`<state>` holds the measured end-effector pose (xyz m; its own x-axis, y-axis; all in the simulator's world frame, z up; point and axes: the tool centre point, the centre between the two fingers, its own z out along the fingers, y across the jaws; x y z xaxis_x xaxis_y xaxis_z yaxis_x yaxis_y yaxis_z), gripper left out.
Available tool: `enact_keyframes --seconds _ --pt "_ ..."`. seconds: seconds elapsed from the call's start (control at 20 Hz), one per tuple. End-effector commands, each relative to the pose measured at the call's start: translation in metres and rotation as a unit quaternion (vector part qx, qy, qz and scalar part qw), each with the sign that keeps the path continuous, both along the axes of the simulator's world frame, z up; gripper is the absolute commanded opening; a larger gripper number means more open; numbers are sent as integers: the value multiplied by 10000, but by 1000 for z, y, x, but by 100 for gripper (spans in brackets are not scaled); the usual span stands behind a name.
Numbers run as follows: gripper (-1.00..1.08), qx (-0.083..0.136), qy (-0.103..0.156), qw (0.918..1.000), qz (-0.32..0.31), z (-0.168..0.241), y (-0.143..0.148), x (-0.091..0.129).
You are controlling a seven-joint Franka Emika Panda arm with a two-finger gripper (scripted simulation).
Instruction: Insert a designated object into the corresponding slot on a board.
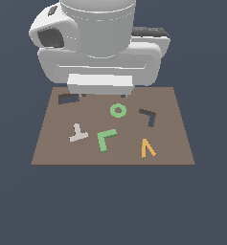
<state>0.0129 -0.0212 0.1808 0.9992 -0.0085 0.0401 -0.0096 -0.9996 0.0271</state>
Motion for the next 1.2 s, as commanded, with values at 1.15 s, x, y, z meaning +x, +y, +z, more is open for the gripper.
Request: enact_keyframes --seconds 1.15 --pt "100 94 165 9946 1021 -102 3 51"
